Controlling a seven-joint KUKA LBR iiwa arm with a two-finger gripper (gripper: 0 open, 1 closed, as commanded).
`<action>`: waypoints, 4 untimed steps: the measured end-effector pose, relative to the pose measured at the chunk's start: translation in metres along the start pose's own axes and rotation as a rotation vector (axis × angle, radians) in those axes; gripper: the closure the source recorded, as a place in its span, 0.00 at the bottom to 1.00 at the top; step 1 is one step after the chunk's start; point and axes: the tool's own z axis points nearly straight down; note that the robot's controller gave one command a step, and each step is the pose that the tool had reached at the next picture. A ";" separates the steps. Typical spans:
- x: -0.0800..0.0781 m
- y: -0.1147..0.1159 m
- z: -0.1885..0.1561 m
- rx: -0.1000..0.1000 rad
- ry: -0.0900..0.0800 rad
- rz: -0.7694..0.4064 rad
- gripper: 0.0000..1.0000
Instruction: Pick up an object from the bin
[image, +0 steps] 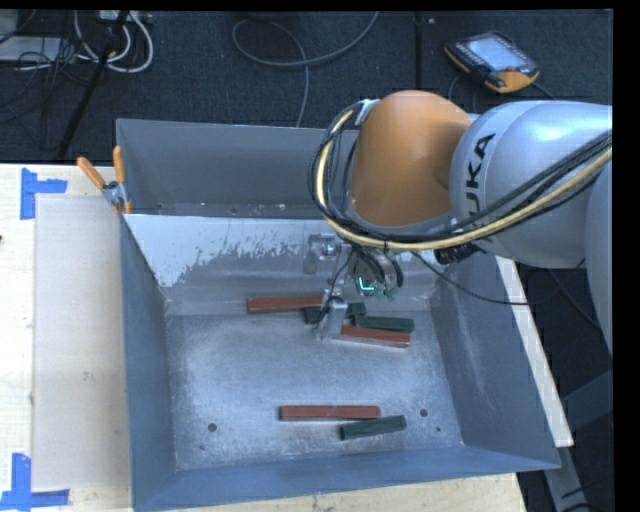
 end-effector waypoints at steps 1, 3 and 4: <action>-0.002 0.000 -0.004 0.000 -0.007 0.002 0.00; 0.092 -0.054 0.074 0.000 0.004 0.029 0.00; 0.104 -0.078 0.074 0.000 -0.008 -0.080 0.00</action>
Offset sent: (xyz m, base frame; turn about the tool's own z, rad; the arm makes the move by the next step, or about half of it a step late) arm -0.0855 -0.0516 -0.1291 -0.0261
